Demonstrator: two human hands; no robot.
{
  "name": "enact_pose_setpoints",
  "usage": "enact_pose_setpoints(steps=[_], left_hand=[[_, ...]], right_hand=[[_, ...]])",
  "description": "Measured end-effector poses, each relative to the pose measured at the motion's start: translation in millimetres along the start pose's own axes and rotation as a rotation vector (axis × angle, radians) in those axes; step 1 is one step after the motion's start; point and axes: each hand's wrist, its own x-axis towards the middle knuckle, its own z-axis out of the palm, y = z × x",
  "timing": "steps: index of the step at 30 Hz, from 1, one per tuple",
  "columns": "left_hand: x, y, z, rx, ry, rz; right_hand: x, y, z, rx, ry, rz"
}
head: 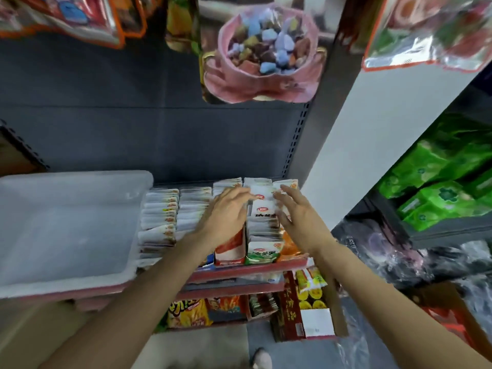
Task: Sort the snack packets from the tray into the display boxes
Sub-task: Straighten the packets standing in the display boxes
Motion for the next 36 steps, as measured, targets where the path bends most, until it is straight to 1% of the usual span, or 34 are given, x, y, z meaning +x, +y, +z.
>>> enact_pose_setpoints(steps=[4, 6, 8, 9, 11, 13, 14, 16, 17, 21, 23, 26, 28, 30, 33, 36], left_hand=[[6, 12, -1, -0.1, -0.029, -0.12], [10, 18, 0, -0.162, -0.065, -0.187], [11, 19, 0, -0.204, -0.103, -0.217], [10, 20, -1, -0.197, -0.134, -0.219], [5, 18, -1, -0.081, -0.188, -0.183], [3, 15, -2, 0.049, -0.184, -0.114], [3, 14, -2, 0.074, -0.162, -0.087], [7, 13, -2, 0.1, -0.144, -0.065], [9, 13, -1, 0.11, -0.154, -0.067], [17, 13, -2, 0.165, -0.224, -0.047], [17, 13, 0, 0.152, -0.194, -0.031], [12, 15, 4, 0.091, -0.13, -0.078], [10, 16, 7, 0.113, -0.121, -0.093], [8, 17, 8, 0.138, -0.131, -0.081], [9, 16, 7, 0.144, -0.159, -0.081], [12, 16, 5, 0.154, -0.18, -0.083]], right_hand=[[15, 0, -10, 0.239, -0.091, 0.015], [18, -2, -10, 0.248, -0.083, -0.053], [21, -1, -9, 0.244, -0.066, -0.112], [22, 1, -9, 0.253, -0.062, -0.118], [27, 6, -12, 0.298, -0.029, -0.082], [35, 11, -13, 0.282, -0.003, -0.035], [39, 13, -12, 0.261, -0.036, -0.013], [45, 13, -10, 0.285, -0.145, 0.048], [47, 12, -8, 0.311, -0.17, 0.07], [42, 14, 0, 0.375, -0.133, 0.029], [37, 17, 0, 0.375, -0.132, -0.006], [40, 20, -5, 0.404, -0.144, 0.003], [47, 21, -8, 0.391, -0.111, 0.021], [57, 22, -8, 0.321, -0.077, 0.011], [68, 25, -6, 0.191, -0.087, -0.036], [77, 30, -1, 0.089, -0.061, -0.084]])
